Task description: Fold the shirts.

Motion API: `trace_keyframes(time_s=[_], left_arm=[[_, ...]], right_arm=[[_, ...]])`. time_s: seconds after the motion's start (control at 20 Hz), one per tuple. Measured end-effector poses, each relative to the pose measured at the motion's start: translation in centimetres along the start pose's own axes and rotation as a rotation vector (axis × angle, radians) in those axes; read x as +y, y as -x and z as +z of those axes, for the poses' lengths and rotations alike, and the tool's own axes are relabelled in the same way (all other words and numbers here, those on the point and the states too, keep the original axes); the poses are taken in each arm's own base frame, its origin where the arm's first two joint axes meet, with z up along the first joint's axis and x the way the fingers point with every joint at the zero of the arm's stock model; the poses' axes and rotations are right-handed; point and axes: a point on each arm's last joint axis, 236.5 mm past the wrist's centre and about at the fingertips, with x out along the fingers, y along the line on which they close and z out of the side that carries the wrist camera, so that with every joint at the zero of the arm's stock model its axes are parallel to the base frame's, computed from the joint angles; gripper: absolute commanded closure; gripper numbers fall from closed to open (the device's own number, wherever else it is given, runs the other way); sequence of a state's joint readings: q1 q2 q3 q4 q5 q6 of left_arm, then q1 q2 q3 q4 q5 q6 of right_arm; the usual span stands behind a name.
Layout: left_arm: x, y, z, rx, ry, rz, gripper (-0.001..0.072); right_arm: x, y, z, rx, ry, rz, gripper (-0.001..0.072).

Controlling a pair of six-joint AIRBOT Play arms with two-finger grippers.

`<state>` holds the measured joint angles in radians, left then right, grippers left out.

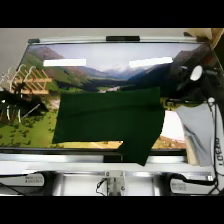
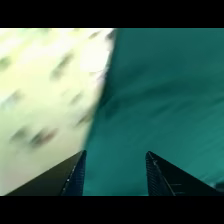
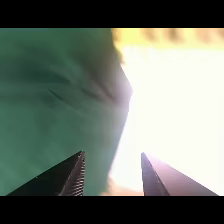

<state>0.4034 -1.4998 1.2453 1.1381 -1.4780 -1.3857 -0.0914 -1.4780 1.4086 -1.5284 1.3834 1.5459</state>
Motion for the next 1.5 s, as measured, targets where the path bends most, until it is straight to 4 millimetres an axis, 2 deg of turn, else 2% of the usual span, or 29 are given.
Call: trace_keyframes(time_s=[0.1,0.2,0.35,0.45,0.6,0.65,0.7,0.9,0.95,1.0,1.05,1.1,1.2,1.4,1.5], left_arm=[[3.0,0.4,-3.7,0.049,0.067,0.04,0.0227],[4.6,-0.9,-7.6,0.088,0.123,0.025,0.0227],[5.3,-4.1,-11.9,0.113,0.166,-0.041,0.0227],[4.9,-5.8,-13.2,0.106,0.181,-0.09,0.0227],[4.0,-7.4,-13.6,0.076,0.2,-0.147,0.0247],[3.6,-7.9,-13.7,0.07,0.203,-0.16,0.0319],[3.4,-8.2,-13.6,0.062,0.206,-0.163,0.0338],[3.0,-8.9,-12.7,0.016,0.239,-0.167,0.0339],[3.0,-9.0,-12.6,0.011,0.248,-0.166,0.0413],[3.2,-9.1,-12.4,0.003,0.251,-0.159,0.0531],[3.4,-9.2,-12.2,-0.011,0.253,-0.148,0.0582],[3.6,-9.2,-12.1,-0.016,0.253,-0.142,0.0583],[3.6,-9.3,-11.9,-0.024,0.263,-0.139,0.0673],[3.7,-9.3,-11.8,-0.029,0.276,-0.139,0.0674],[3.7,-9.3,-11.7,-0.03,0.279,-0.138,0.0674]], right_arm=[[-2.7,1.3,-2.6,0.041,-0.037,-0.022,0.0241],[-4.2,2.0,-4.6,0.059,-0.08,-0.012,0.0241],[-4.6,2.2,-6.5,0.071,-0.117,0.025,0.0241],[-4.5,2.2,-7.1,0.076,-0.128,0.045,0.0241],[-4.3,2.3,-7.4,0.072,-0.136,0.061,0.0241],[-4.4,2.2,-7.4,0.072,-0.138,0.063,0.0241],[-4.3,2.2,-7.5,0.073,-0.138,0.065,0.0241],[-4.3,2.2,-7.5,0.072,-0.14,0.07,0.0242],[-4.3,2.2,-7.5,0.072,-0.14,0.071,0.0242],[-4.3,2.2,-7.6,0.073,-0.139,0.071,0.0242],[-4.2,2.2,-7.6,0.073,-0.136,0.072,0.0242],[-4.2,2.2,-7.6,0.074,-0.136,0.072,0.0242],[-4.2,2.2,-7.6,0.074,-0.137,0.072,0.0242],[-4.2,2.2,-7.7,0.078,-0.133,0.073,0.0242],[-3.9,1.8,-8.8,0.109,-0.12,0.081,0.0242]])
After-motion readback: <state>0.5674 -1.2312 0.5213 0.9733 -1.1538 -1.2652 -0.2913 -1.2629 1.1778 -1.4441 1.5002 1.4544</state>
